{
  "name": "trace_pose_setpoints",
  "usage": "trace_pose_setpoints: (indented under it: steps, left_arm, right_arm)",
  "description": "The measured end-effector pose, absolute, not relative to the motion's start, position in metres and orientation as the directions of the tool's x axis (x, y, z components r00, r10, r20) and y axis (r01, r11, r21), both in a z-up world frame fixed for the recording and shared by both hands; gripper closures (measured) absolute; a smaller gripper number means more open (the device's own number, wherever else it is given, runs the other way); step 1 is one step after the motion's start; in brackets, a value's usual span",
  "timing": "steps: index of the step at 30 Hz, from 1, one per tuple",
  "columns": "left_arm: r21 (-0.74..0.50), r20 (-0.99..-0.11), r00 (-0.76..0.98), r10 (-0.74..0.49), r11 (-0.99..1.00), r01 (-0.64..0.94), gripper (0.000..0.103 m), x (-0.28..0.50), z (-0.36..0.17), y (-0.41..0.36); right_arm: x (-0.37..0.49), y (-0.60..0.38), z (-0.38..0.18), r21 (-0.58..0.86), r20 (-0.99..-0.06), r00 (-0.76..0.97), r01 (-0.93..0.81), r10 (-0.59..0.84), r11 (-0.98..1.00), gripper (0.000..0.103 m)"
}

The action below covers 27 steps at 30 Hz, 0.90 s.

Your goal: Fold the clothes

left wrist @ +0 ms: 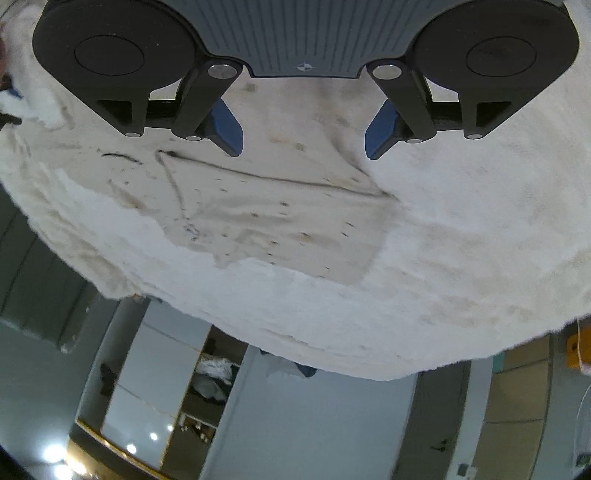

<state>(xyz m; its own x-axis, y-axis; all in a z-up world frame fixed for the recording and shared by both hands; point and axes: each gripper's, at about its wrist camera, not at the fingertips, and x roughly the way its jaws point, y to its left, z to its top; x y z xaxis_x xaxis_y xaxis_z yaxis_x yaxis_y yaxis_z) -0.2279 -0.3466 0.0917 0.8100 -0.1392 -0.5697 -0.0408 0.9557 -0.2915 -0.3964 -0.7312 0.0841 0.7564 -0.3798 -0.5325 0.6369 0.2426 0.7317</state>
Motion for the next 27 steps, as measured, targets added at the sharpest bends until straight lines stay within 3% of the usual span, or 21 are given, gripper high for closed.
trace_pose_setpoints:
  steps: [3,10,12,13,14,19,24,27]
  left_arm:
    - [-0.335,-0.568,0.805,-0.174,0.942,-0.032,0.034,-0.226,0.078,-0.380]
    - [-0.210,-0.613,0.760,-0.216,0.972,0.107,0.034,-0.210,0.077,-0.422]
    - [-0.196,-0.609,0.765,-0.209,0.974,0.110,0.034,-0.201,0.080,-0.421]
    - [-0.196,-0.605,0.770,-0.203,0.975,0.103,0.034,-0.198,0.082,-0.420]
    - [-0.196,-0.602,0.774,-0.197,0.976,0.096,0.034,-0.194,0.083,-0.419]
    - [-0.251,-0.577,0.791,-0.202,0.966,0.063,0.034,-0.182,0.083,-0.416]
    - [-0.250,-0.574,0.788,-0.224,0.964,0.092,0.035,-0.182,0.083,-0.417]
    - [-0.233,-0.576,0.784,-0.231,0.966,0.114,0.034,-0.188,0.086,-0.419]
  right_arm:
    - [-0.402,-0.778,0.067,0.794,-0.488,0.752,0.593,-0.442,0.133,0.041]
    - [-0.388,-0.866,0.011,0.934,-0.324,0.809,0.355,-0.491,-0.033,0.045]
    - [-0.379,-0.879,-0.002,0.935,-0.323,0.798,0.352,-0.508,-0.043,0.074]
    - [-0.376,-0.883,-0.004,0.928,-0.339,0.791,0.371,-0.509,-0.041,0.097]
    - [-0.373,-0.886,-0.003,0.920,-0.354,0.785,0.389,-0.509,-0.041,0.102]
    - [-0.370,-0.890,0.032,0.924,-0.299,0.736,0.381,-0.607,0.008,0.102]
    - [-0.328,-0.869,0.081,0.780,-0.387,0.655,0.608,-0.650,0.149,0.102]
    - [-0.304,-0.846,0.125,0.722,-0.327,0.678,0.629,-0.659,0.289,0.102]
